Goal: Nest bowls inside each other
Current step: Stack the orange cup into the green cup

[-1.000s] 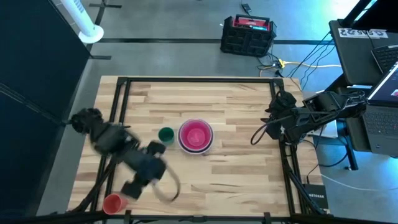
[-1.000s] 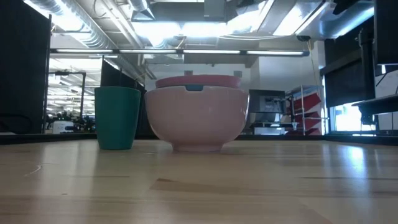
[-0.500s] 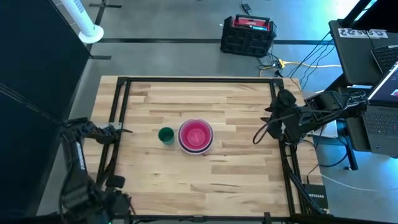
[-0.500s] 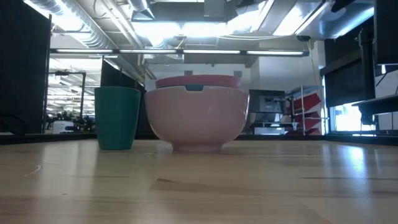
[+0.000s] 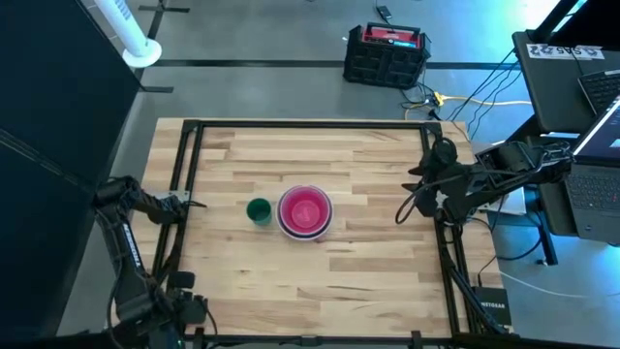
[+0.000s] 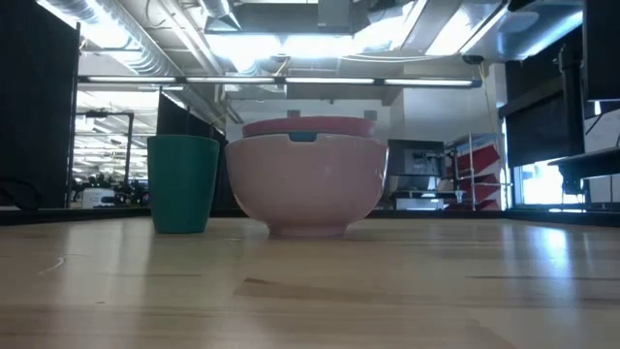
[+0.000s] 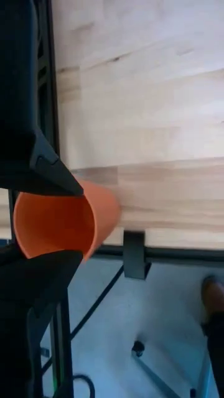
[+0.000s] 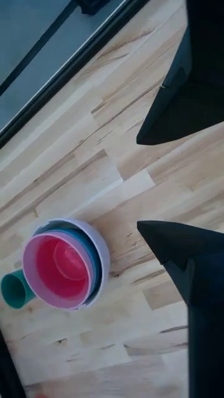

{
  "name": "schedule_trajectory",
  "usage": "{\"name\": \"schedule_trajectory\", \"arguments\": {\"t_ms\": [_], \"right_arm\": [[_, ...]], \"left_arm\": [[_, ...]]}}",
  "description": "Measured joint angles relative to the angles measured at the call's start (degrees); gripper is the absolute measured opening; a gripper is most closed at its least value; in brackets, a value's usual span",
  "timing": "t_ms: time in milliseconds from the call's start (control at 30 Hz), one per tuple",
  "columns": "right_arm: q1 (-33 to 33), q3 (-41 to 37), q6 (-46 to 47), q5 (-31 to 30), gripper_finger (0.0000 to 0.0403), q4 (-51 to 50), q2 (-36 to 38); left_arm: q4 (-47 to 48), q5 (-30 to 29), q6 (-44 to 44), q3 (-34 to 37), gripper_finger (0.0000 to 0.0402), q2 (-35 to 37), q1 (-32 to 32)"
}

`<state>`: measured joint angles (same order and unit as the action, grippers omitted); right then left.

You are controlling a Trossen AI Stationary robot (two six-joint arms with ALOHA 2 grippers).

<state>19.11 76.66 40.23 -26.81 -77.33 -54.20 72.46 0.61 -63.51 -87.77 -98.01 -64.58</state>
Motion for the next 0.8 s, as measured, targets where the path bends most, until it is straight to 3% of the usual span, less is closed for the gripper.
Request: {"name": "schedule_trajectory", "arguments": {"t_ms": [800], "right_arm": [[0.00, -0.02, 1.56, 2.00, 0.0200, 1.06, -0.02]], "left_arm": [[-6.16, 0.06, -2.71, 13.44, 0.0134, 2.79, -3.69]]}}
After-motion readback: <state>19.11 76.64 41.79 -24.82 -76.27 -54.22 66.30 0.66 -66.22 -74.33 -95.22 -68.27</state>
